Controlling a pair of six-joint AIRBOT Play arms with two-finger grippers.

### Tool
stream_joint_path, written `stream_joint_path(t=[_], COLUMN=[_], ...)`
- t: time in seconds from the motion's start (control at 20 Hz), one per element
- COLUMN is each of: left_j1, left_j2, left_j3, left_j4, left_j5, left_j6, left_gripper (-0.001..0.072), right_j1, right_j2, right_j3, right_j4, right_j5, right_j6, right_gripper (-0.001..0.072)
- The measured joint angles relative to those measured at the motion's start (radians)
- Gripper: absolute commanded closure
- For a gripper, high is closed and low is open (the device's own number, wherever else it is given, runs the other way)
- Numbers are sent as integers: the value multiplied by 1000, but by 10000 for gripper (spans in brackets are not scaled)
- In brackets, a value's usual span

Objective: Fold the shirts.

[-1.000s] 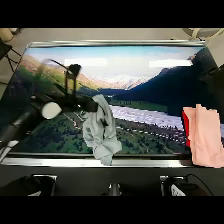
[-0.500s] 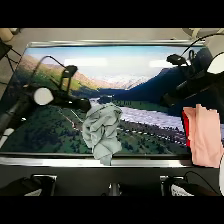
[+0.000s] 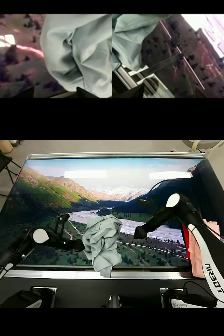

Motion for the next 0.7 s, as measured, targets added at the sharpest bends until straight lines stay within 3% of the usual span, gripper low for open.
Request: stream_joint_path(t=[0.3,0.35,0.4,0.45,0.5,0.7], left_j1=[-36,-39,-41,-43,-45,-47], left_j2=[-84,-101,-116,-130,-140,-156], left_j3=[-103,-107,-109,-112,-114,-116], left_j4=[-131,-142,-157,-162,-167,-187], left_j5=[177,194,219,234,245,288], left_j6=[13,14,14,15,17,38], left_gripper=[103,222,485,622,686,686], right_j1=[40,48,60,75,96,189], right_j2=[-90,-102,-116,-129,-142,-183], right_j3=[-37,-38,-39,-40,-41,-42], right_j4=[129,147,164,179,195,260], right_j5=[-55,-60,-72,-88,-100,-208], right_j6=[-5,-6,-6,-5,0,40], right_gripper=[0,-1,-2,-3,-3,-2])
